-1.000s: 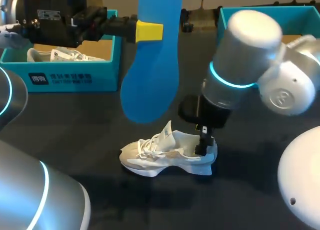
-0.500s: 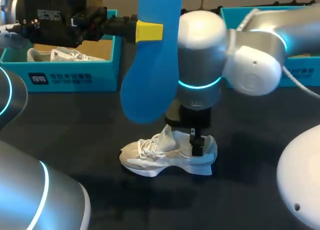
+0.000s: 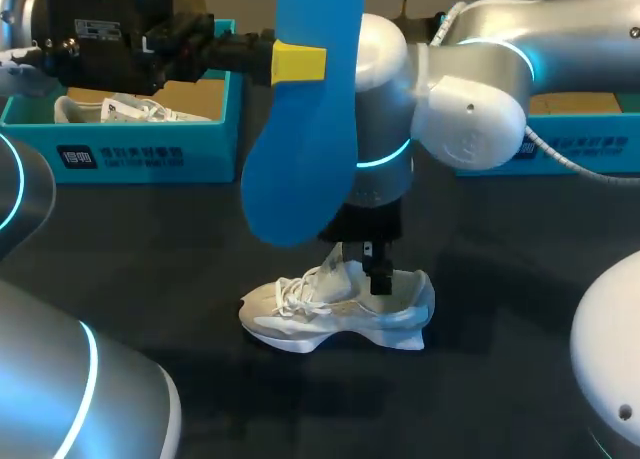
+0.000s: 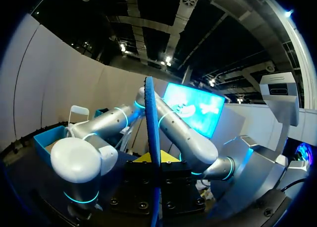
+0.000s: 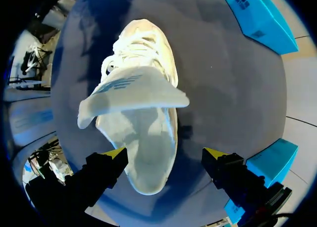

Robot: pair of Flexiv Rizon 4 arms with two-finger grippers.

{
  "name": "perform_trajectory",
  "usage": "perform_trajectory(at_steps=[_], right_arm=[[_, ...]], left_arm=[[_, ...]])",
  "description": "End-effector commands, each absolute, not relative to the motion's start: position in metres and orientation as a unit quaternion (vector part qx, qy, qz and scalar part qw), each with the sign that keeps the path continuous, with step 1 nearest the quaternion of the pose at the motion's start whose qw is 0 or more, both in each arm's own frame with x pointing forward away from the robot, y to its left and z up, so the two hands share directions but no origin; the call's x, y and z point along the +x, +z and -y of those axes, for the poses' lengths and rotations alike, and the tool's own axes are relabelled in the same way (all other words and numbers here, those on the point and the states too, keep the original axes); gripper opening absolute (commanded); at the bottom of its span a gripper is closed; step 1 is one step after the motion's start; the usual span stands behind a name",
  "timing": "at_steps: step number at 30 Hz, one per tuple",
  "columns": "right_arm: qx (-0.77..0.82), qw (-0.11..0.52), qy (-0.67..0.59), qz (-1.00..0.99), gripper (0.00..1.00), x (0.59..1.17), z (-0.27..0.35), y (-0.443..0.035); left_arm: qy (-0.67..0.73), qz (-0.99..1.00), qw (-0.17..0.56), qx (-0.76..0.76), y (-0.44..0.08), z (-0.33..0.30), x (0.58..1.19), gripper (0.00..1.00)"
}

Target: Take the shoe out of the shoebox, open the shoe tongue, remove and reinsert the insole, then place the shoe into the shoebox

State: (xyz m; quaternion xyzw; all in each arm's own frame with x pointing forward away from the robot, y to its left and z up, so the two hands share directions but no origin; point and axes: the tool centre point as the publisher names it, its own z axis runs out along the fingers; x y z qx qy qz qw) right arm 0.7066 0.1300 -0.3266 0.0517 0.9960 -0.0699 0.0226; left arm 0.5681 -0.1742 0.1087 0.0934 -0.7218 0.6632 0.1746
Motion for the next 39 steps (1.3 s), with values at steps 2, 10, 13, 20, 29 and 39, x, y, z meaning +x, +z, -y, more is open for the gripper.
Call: perform_trajectory(at_steps=[2, 10, 13, 20, 29, 39], right_arm=[[0.046, 0.016, -0.065, -0.997, 1.0, 0.718, -0.134, -0.341], [0.041, 0.001, -0.048, -0.998, 1.0, 0.73, -0.134, -0.363], [0.042, -0.006, -0.041, -0.998, 1.0, 0.73, -0.133, -0.37], [0.05, -0.017, -0.034, -0.998, 1.0, 0.729, -0.131, -0.384], [0.049, -0.028, -0.035, -0.998, 0.0, 0.729, -0.135, -0.385], [0.056, -0.035, -0.046, -0.997, 0.0, 0.724, -0.135, -0.369]], left_arm=[[0.662, 0.723, 0.175, 0.092, 0.109, 0.176, 0.57, 0.0], [0.662, 0.723, 0.175, 0.092, 0.109, 0.176, 0.57, 0.0], [0.662, 0.723, 0.175, 0.092, 0.109, 0.176, 0.57, 0.0], [0.662, 0.723, 0.175, 0.092, 0.109, 0.176, 0.57, 0.0], [0.662, 0.723, 0.175, 0.092, 0.109, 0.176, 0.57, 0.0], [0.662, 0.723, 0.175, 0.092, 0.109, 0.176, 0.57, 0.0]])
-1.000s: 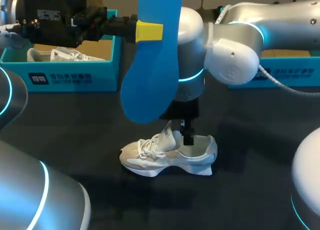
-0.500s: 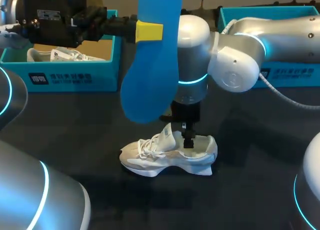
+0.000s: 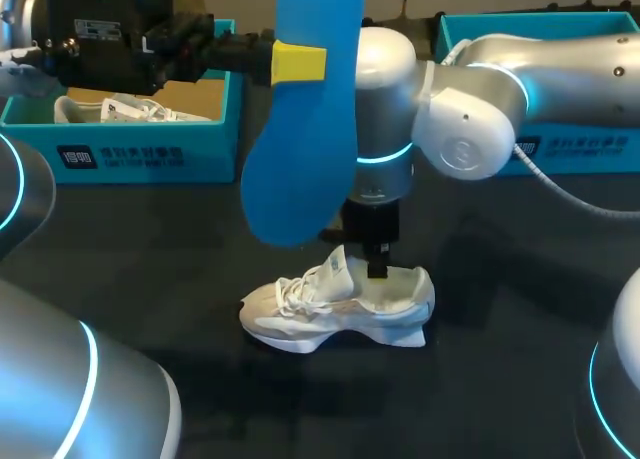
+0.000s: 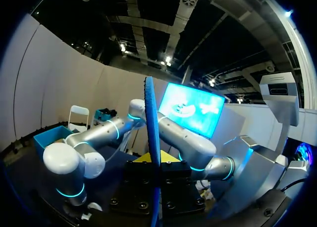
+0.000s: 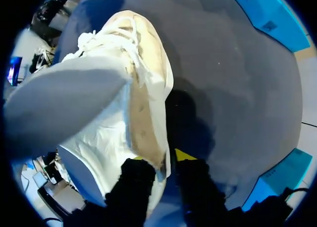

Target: Take the shoe out of the shoebox, open the shoe tongue, remove and reinsert the insole, then place the shoe into the shoebox

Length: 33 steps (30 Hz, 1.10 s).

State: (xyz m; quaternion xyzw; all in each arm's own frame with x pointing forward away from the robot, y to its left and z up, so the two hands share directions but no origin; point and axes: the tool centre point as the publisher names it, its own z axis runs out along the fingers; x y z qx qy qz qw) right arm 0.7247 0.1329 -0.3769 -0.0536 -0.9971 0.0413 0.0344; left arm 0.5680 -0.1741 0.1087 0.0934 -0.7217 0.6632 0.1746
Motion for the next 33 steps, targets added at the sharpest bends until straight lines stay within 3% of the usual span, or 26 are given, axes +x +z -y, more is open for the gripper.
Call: perform_trajectory(at_steps=[1, 10, 20, 33], right_arm=[[-0.057, 0.036, 0.047, 0.997, 0.0, 0.723, -0.135, -0.368], [-0.099, 0.056, 0.046, 0.992, 0.0, 0.715, -0.135, -0.351], [-0.261, 0.072, 0.006, 0.963, 0.0, 0.699, -0.132, -0.329], [-0.426, 0.055, -0.016, 0.903, 0.0, 0.684, -0.16, -0.31]], left_arm=[[0.662, 0.723, 0.175, 0.092, 0.109, 0.176, 0.57, 0.0], [0.662, 0.723, 0.175, 0.092, 0.109, 0.176, 0.57, 0.0], [0.662, 0.723, 0.175, 0.092, 0.109, 0.176, 0.57, 0.0], [0.662, 0.723, 0.175, 0.092, 0.109, 0.176, 0.57, 0.0]])
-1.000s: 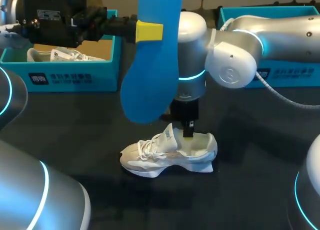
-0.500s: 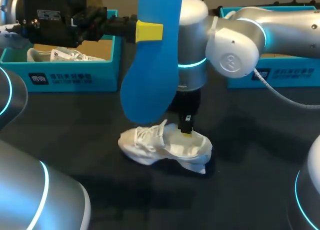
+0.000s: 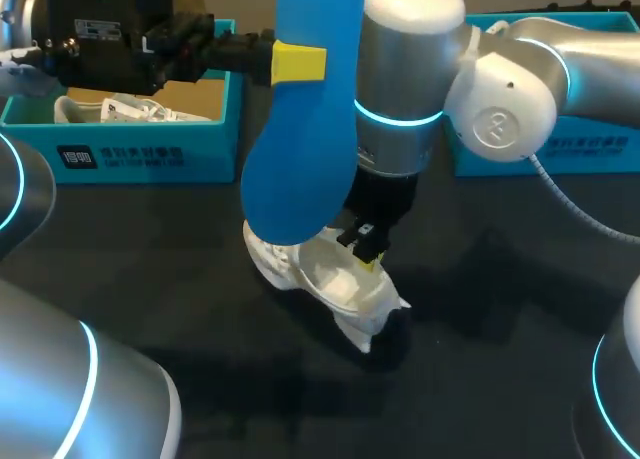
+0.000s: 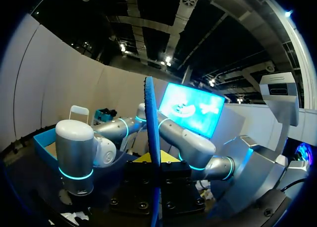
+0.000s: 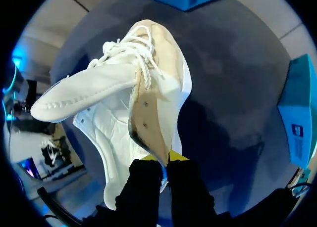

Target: Take the shoe out of the shoebox, open the shoe tongue, remove and reinsert the insole, then place the shoe into the shoebox

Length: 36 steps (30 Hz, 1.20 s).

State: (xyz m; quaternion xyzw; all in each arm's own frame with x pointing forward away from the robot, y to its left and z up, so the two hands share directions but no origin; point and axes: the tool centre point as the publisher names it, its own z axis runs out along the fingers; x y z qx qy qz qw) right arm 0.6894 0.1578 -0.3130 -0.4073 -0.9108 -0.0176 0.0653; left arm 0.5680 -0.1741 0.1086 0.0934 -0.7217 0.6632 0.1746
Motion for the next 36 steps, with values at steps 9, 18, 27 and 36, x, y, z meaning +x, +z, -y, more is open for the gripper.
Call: perform_trajectory(at_steps=[9, 18, 27, 36], right_arm=[[-0.426, 0.055, -0.016, 0.903, 0.0, 0.684, -0.16, -0.31], [-0.578, 0.083, -0.076, 0.808, 0.0, 0.672, -0.143, -0.316], [-0.646, 0.1, -0.124, 0.747, 0.0, 0.657, -0.14, -0.326], [-0.672, 0.126, -0.137, 0.717, 0.0, 0.661, -0.141, -0.339]], left_arm=[[0.662, 0.723, 0.175, 0.092, 0.109, 0.176, 0.57, 0.0], [0.662, 0.723, 0.175, 0.092, 0.109, 0.176, 0.57, 0.0], [0.662, 0.723, 0.175, 0.092, 0.109, 0.176, 0.57, 0.0], [0.662, 0.723, 0.175, 0.092, 0.109, 0.176, 0.57, 0.0]])
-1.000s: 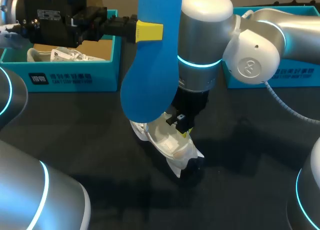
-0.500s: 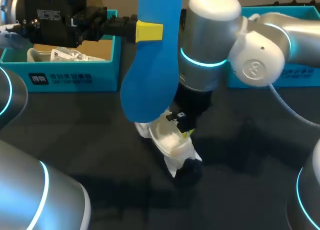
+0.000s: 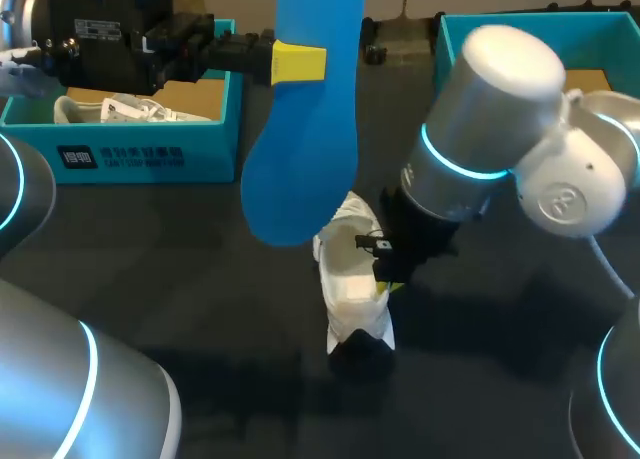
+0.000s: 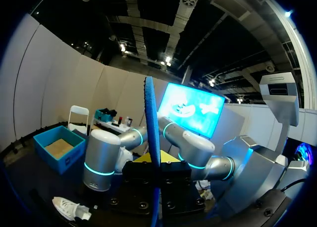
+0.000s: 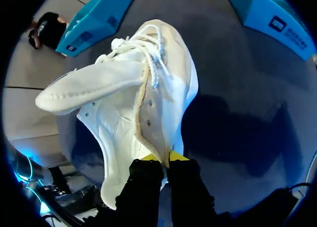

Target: Take the shoe out of the shoebox, open the shoe tongue, remove and reinsert the insole, then place the shoe into the shoebox

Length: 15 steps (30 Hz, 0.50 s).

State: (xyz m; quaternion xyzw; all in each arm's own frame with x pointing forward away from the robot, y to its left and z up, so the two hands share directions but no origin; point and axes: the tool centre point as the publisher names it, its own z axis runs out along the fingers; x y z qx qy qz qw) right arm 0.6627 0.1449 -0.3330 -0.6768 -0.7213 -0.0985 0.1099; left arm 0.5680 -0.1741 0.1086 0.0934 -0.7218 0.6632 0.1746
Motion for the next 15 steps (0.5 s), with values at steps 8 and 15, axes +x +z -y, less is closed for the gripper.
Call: perform_trajectory(at_steps=[8, 15], right_arm=[[-0.668, 0.143, -0.134, 0.718, 0.0, 0.668, -0.145, -0.35], [-0.66, 0.163, -0.138, 0.72, 0.0, 0.668, -0.145, -0.364]], left_arm=[[0.662, 0.723, 0.175, 0.092, 0.109, 0.176, 0.57, 0.0], [0.662, 0.723, 0.175, 0.092, 0.109, 0.176, 0.57, 0.0]])
